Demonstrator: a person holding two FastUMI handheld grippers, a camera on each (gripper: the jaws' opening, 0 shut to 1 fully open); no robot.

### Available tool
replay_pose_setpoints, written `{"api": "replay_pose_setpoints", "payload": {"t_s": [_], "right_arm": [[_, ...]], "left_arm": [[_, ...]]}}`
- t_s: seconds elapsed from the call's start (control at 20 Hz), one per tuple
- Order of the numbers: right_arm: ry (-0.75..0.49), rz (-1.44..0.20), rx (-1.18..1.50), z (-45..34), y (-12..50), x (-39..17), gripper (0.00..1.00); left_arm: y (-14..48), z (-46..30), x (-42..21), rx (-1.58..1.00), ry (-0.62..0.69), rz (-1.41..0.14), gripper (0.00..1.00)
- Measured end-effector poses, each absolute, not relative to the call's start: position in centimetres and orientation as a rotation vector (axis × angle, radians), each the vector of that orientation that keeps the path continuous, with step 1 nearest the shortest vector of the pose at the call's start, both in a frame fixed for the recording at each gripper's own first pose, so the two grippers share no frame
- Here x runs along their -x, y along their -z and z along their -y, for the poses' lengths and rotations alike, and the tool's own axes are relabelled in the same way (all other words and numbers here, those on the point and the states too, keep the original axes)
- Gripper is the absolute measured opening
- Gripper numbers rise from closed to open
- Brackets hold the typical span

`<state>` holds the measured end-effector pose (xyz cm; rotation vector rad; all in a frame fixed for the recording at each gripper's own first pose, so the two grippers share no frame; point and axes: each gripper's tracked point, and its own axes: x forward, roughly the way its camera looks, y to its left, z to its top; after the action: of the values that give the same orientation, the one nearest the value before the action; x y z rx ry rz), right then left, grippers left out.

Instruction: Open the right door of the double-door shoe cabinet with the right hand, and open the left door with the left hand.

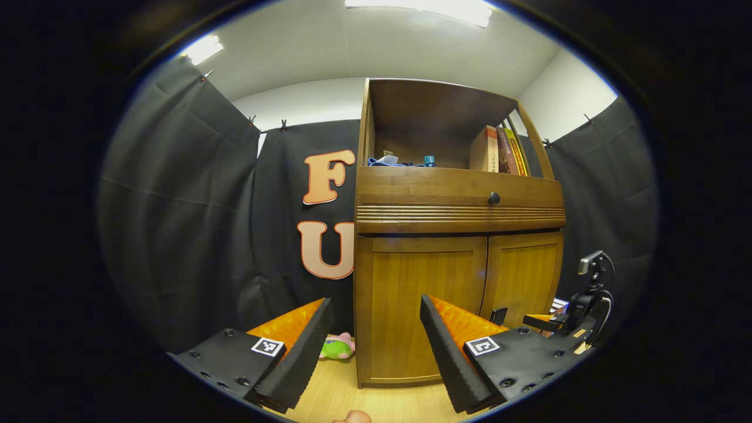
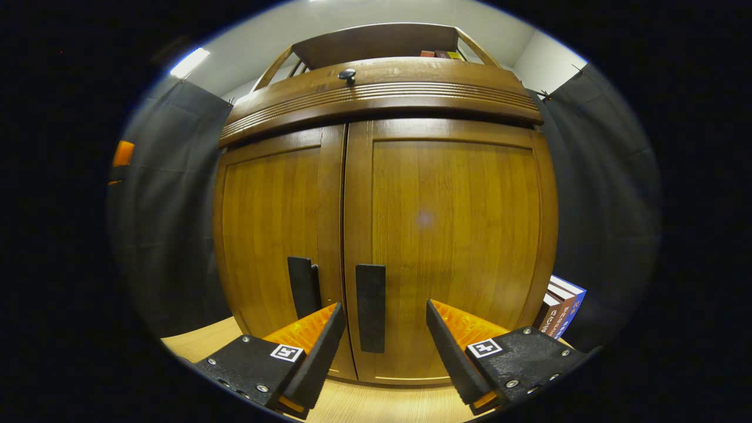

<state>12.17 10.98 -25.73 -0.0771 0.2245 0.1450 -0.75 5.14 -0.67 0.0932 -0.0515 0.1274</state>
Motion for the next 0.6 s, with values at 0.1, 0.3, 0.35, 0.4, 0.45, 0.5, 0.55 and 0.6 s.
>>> {"api": "replay_pose_setpoints", "payload": {"t_s": [0.1, 0.3, 0.35, 0.4, 0.45, 0.5, 0.55, 0.6], "right_arm": [[-0.149, -0.225, 0.091, -11.5, 26.5, -13.2, 0.8], [-0.14, -0.25, 0.054, -12.0, 27.8, -14.6, 0.55], [-0.142, -0.257, 0.043, -12.2, 28.0, -15.0, 0.48], [-0.142, -0.265, 0.037, -12.3, 28.3, -15.3, 0.43], [-0.14, -0.275, 0.032, -12.4, 28.6, -15.5, 0.39], [-0.138, -0.288, 0.024, -12.4, 29.0, -15.6, 0.47], [-0.138, -0.301, 0.011, -12.5, 29.3, -15.7, 0.43], [-0.134, -0.304, 0.001, -12.7, 29.3, -15.8, 0.41]], "left_arm": [[0.7, -5.0, 0.8, -0.097, -0.122, 0.052, 0.95], [0.5, -4.8, 1.1, -0.1, -0.114, 0.061, 0.95], [0.6, -4.8, 1.1, -0.103, -0.113, 0.061, 0.95], [0.7, -4.8, 1.0, -0.105, -0.112, 0.061, 0.95], [0.8, -4.8, 1.0, -0.106, -0.109, 0.059, 0.95], [0.9, -4.8, 0.9, -0.103, -0.107, 0.057, 0.95], [1.0, -4.9, 1.0, -0.099, -0.107, 0.054, 0.95], [1.0, -5.0, 0.9, -0.098, -0.108, 0.054, 0.95]]}}
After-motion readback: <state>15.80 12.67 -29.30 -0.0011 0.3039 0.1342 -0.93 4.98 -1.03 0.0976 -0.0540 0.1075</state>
